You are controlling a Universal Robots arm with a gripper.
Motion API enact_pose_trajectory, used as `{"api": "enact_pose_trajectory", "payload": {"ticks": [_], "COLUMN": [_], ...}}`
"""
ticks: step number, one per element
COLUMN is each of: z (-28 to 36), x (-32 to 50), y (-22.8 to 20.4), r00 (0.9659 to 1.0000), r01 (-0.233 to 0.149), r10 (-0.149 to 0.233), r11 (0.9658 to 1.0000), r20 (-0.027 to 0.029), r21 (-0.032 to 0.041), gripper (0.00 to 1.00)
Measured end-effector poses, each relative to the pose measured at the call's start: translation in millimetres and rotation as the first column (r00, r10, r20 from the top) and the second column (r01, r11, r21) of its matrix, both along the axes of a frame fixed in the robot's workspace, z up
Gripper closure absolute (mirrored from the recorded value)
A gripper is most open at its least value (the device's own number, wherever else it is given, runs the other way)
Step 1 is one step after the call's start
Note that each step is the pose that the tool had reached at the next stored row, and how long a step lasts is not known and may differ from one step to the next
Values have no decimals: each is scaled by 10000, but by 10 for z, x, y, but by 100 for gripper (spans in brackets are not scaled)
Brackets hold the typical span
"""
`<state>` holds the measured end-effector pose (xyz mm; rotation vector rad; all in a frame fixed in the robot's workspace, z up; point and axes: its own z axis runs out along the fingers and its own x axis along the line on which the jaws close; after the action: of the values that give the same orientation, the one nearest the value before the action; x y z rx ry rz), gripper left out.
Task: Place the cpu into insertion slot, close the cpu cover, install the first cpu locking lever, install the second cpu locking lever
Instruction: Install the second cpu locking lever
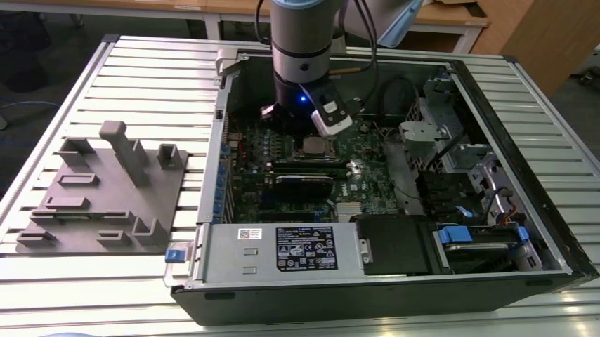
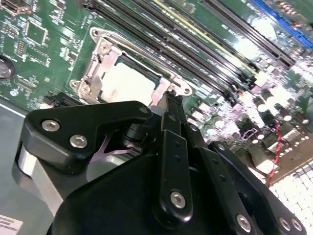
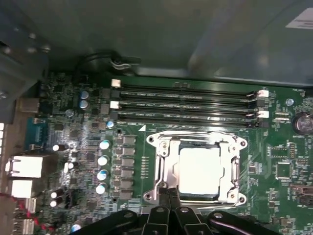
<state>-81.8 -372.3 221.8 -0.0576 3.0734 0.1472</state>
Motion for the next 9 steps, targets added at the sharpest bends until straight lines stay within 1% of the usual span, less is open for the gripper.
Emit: {"api": "enact_pose_trajectory", "payload": {"ticks": [2,5,6,9], "z": [-3,-7,-9,-12], "x": [23,52,71,155], "y": [26,90,101,105], "r00": [10000,10000,10000,10000], "r01": [1,-1,-2,2], "r10": [-1,1,2,-2], "r11": [10000,10000,10000,10000], "r20": [0,-1,0,0], "r21": [-4,-24,-25,-26], "gripper": [89,89,89,89]}}
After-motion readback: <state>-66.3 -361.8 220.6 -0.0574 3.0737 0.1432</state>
